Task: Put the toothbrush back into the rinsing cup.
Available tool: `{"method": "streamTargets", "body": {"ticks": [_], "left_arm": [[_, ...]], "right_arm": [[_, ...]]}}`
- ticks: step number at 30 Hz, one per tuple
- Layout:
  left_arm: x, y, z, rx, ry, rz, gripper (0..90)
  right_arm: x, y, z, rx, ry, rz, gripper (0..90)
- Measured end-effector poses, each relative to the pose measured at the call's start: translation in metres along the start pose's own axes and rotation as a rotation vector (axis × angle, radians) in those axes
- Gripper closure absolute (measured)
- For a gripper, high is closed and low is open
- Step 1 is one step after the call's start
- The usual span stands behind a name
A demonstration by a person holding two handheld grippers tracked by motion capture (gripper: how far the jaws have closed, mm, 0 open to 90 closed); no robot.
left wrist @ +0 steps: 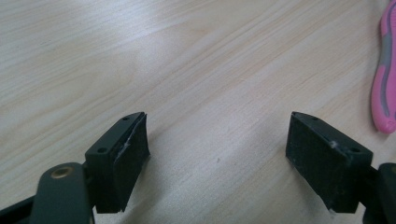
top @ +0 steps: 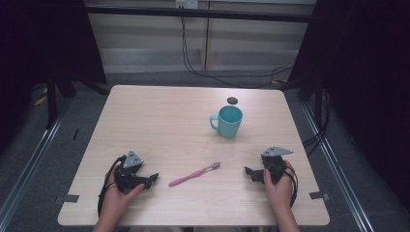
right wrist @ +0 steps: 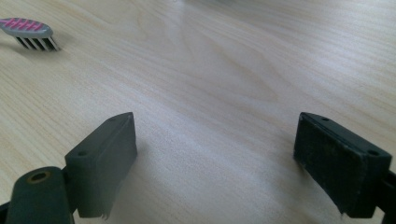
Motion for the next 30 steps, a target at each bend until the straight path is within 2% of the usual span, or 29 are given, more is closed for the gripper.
{"method": "streamTargets", "body": {"ticks": [5,7,16,19,22,27,30], "left_arm": [[0.000,0.000,0.000,0.002,-0.004,0.003,19.7],[0.000,-0.001,0.001,-0.011,0.006,0.010,16.2],[0.000,-0.001,0.001,-0.013,0.007,0.015,16.1],[-0.003,-0.001,0.000,-0.002,0.004,0.064,16.2],[-0.007,-0.002,0.000,0.023,-0.019,0.129,17.1],[-0.020,-0.002,-0.002,0.036,-0.040,0.183,18.0],[-0.028,-0.001,-0.003,0.047,-0.070,0.235,18.4]], "right_arm": [[0.000,0.000,0.000,0.000,0.000,0.000,12.6],[0.000,0.000,0.000,-0.001,-0.002,0.002,12.6],[0.000,0.000,0.000,-0.002,0.001,0.000,12.6],[0.000,0.000,0.000,-0.004,0.005,-0.001,12.6],[0.000,0.000,0.000,-0.008,0.009,-0.003,12.6],[0.000,0.000,0.001,-0.009,0.007,-0.001,12.6],[0.000,0.000,0.001,-0.010,0.007,-0.001,12.6]]}}
Point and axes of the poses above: each handheld gripper's, and its own axes: y roughly backward along the jaws, x roughly out of its underside, z roughly to its left, the point moved 7 cm from there along -y, roughly forward along the jaws
